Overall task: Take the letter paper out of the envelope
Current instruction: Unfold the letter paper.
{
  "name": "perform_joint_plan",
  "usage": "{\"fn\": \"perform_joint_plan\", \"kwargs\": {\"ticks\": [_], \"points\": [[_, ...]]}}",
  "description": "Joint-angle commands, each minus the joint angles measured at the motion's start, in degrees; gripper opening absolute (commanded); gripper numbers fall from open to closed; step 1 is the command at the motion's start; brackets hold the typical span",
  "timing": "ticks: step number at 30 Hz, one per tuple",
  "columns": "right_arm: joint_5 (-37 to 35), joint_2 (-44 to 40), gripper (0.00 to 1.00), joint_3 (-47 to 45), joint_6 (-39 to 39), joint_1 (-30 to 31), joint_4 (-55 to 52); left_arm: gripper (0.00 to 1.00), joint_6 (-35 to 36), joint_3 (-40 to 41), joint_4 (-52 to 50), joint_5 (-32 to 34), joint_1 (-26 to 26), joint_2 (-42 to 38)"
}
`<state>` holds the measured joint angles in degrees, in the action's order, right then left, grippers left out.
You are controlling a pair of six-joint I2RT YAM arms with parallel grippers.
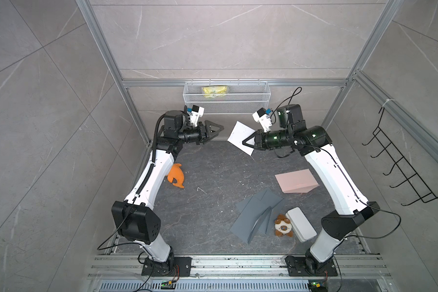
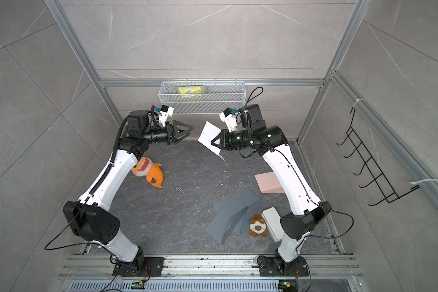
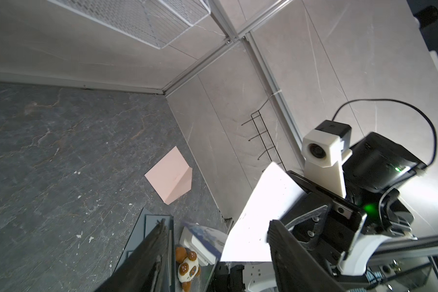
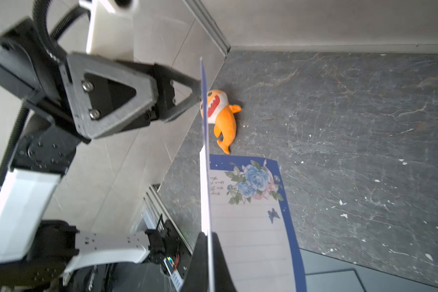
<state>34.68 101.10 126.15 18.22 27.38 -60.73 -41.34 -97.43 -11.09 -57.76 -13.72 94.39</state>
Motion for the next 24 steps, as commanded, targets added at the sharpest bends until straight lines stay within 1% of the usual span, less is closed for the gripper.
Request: {"fn": "perform_joint_plan", "kwargs": {"ticks": [1, 5, 7, 11, 16, 19, 22, 24], "points": [[5.7, 1.0, 0.00, 0.7, -8.1, 0.1, -7.0, 0.67, 2.0, 1.8, 8.2, -10.8, -0.1, -1.1], [12.4, 1.6, 0.00, -0.9, -7.5, 0.1, -5.0, 0.69, -0.2, 4.4, 12.0, -14.9, -0.2, -0.2], [13.7, 1.8, 0.00, -1.2, -7.2, 0.1, -4.4, 0.70, -1.7, 5.5, 13.9, -16.0, -0.6, -0.3], [16.2, 3.2, 0.00, -0.4, -6.0, 0.1, -3.1, 0.70, -1.6, 7.5, 14.1, -17.1, -1.4, -1.2], [16.9, 5.4, 0.00, 1.1, -5.2, 0.1, -2.5, 0.69, -1.5, 9.9, 14.0, -17.2, -2.6, -2.5], [15.3, 6.6, 0.00, 2.5, -5.4, 0.0, -2.8, 0.66, -1.1, 10.7, 13.0, -17.0, -3.0, -3.3], [13.3, 7.1, 0.00, 3.3, -5.8, -0.3, -3.5, 0.65, 2.9, 10.0, 7.7, -16.3, -3.0, -3.6], [12.3, 7.1, 0.00, 3.3, -6.0, -0.7, -3.8, 0.62, 3.1, 9.7, 6.6, -16.3, -3.0, -3.4]]}}
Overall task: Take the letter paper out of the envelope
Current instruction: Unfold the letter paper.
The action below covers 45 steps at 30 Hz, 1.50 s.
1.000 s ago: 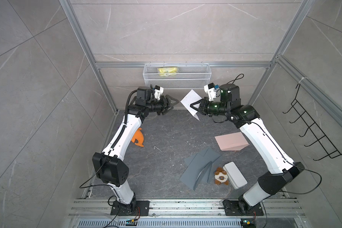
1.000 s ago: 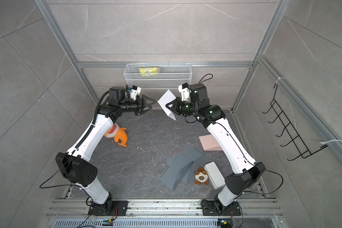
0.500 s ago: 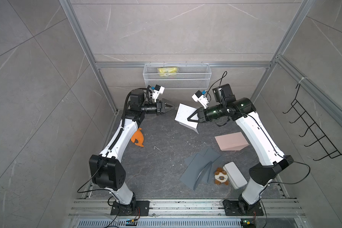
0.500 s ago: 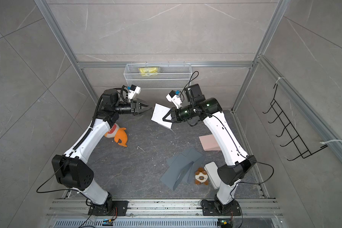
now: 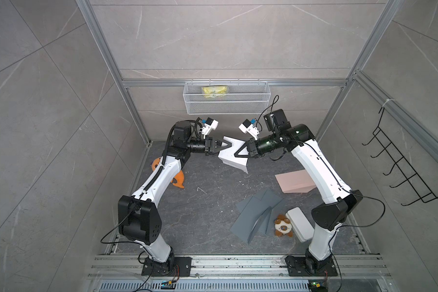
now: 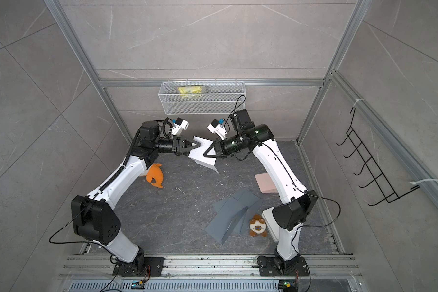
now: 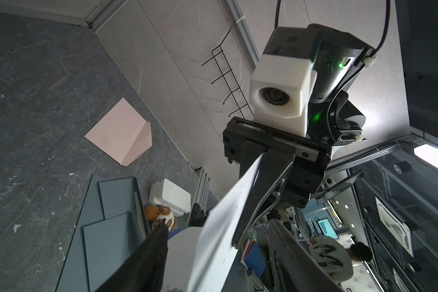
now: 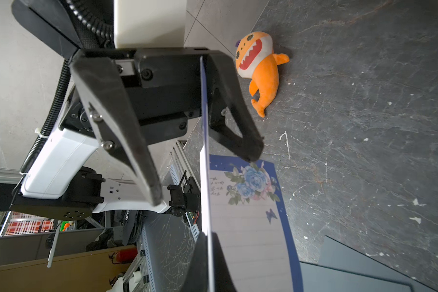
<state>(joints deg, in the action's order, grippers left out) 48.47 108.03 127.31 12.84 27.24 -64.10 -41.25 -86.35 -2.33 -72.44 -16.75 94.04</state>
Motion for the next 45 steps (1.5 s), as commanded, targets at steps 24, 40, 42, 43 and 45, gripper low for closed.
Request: {"fn": "perform_joint_plan", "kwargs": {"ticks": [24, 40, 42, 43, 45], "points": [[-1.8, 1.0, 0.00, 3.1, 0.9, -2.6, 0.8, 0.19, 9.6, -5.4, -15.3, 3.4, -2.3, -0.7], [5.6, -2.2, 0.00, -4.1, 5.0, -4.5, 9.0, 0.36, 9.2, -5.4, -16.0, 3.7, -2.9, -1.3], [6.1, -2.3, 0.00, -4.7, 4.8, -4.5, 9.1, 0.29, 9.1, -5.6, -16.0, 3.6, -2.9, -1.3], [6.5, -2.5, 0.00, -4.9, 4.8, -4.5, 9.2, 0.27, 9.3, -5.5, -16.1, 3.6, -3.0, -1.2], [7.3, -2.6, 0.00, -5.2, 4.9, -4.6, 9.4, 0.21, 9.3, -5.7, -16.1, 3.6, -2.9, -1.2]]}}
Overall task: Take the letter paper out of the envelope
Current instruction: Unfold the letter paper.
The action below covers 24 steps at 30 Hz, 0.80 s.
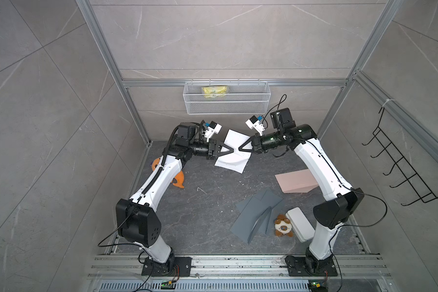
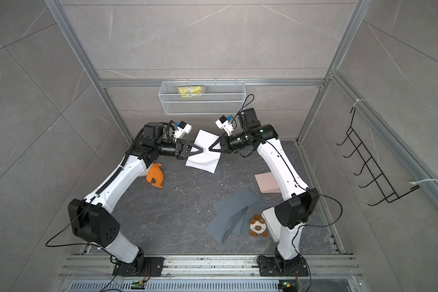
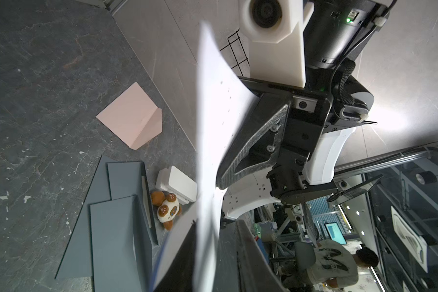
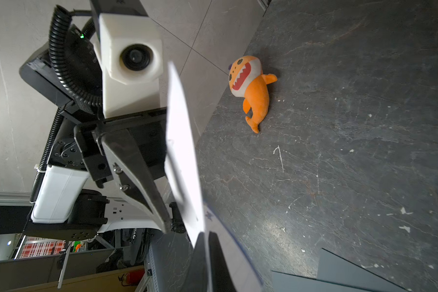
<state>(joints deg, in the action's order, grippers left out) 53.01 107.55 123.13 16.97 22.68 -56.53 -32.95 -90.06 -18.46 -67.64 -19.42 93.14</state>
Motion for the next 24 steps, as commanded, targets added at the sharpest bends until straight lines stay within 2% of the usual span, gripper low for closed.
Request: {"fn": "perform_joint_plan", "kwargs": {"ticks": [1, 7, 11, 14, 16, 18, 20, 24], "points": [[3.2, -2.3, 0.00, -1.3, 1.0, 0.0, 2.2, 0.18, 1.0, -2.0, -0.1, -1.1, -0.3, -0.2], [3.2, -2.9, 0.00, -2.4, 1.4, -0.5, 2.8, 0.07, 1.2, -2.9, -0.6, -1.0, -0.2, 0.2], [2.2, -4.0, 0.10, -3.8, 2.2, -1.2, 4.2, 0.00, 1.4, -3.0, -1.3, -0.6, -0.1, 0.3], [0.8, -4.8, 0.16, -4.9, 2.7, -1.6, 5.1, 0.00, 2.0, -3.1, -2.5, 0.4, -0.1, 0.2], [-1.3, -5.3, 0.25, -5.4, 2.7, -1.8, 5.1, 0.00, 2.6, -3.1, -3.9, 1.8, -0.1, 0.2], [-5.9, -6.2, 0.34, -6.2, 2.6, -1.9, 4.7, 0.00, 4.7, -4.4, -8.5, 5.3, -0.1, 0.3], [-15.1, -7.8, 0.43, -7.7, 2.9, -2.2, 4.3, 0.00, 7.7, -6.4, -15.3, 11.4, -0.1, 0.8], [-34.8, -12.0, 0.45, -11.3, 3.6, -2.4, 3.4, 0.00, 10.6, -7.8, -24.6, 27.8, -0.1, -0.4]]}}
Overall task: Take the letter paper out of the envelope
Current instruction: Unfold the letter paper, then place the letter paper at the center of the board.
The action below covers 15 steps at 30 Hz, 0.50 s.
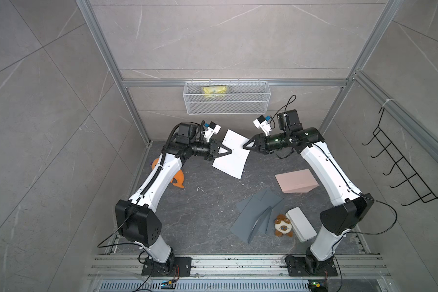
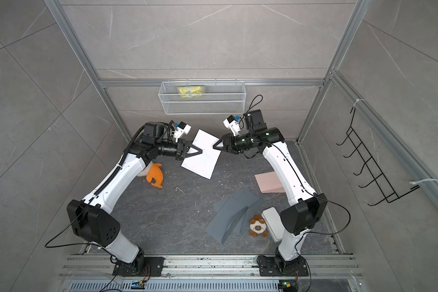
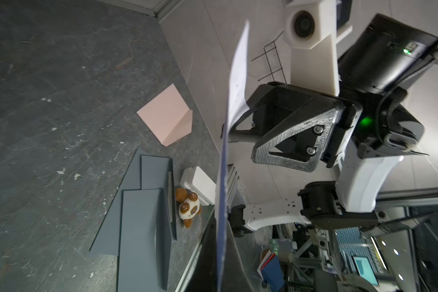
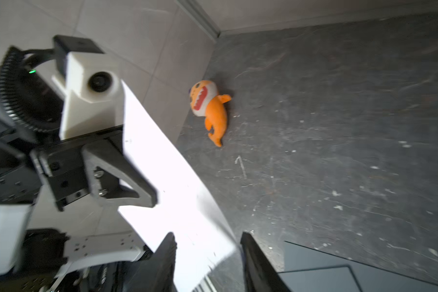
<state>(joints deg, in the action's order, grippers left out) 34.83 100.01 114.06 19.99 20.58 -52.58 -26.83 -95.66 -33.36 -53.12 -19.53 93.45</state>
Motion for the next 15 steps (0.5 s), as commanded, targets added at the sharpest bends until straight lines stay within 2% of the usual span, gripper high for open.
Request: {"fn": "perform_joint_plan", "kwargs": {"ticks": [1, 5, 8, 11, 13, 15], "points": [[-19.8, -6.2, 0.46, -4.2, 0.8, -0.2, 0.6, 0.00, 4.8, -2.2, -12.3, 18.7, -0.1, -1.3], [-25.6, -11.5, 0.46, -10.9, 0.4, 1.4, 4.9, 0.00, 5.8, -1.6, -23.3, 39.2, -0.4, -3.1], [-27.2, -14.0, 0.46, -14.5, -0.2, 3.9, 6.5, 0.00, 6.3, 0.1, -31.5, 55.6, -1.9, -4.0], [-27.7, -15.5, 0.46, -17.5, 0.2, 5.5, 7.4, 0.00, 4.3, 2.8, -40.0, 69.4, -2.8, -3.4], [-26.7, -16.3, 0.46, -19.4, 1.0, 6.1, 8.5, 0.00, 2.1, 6.3, -42.7, 74.9, -3.0, -3.5], [-25.4, -16.6, 0.46, -20.8, 1.5, 6.6, 9.5, 0.00, -0.3, 10.8, -43.2, 77.6, -3.1, -4.0]]}}
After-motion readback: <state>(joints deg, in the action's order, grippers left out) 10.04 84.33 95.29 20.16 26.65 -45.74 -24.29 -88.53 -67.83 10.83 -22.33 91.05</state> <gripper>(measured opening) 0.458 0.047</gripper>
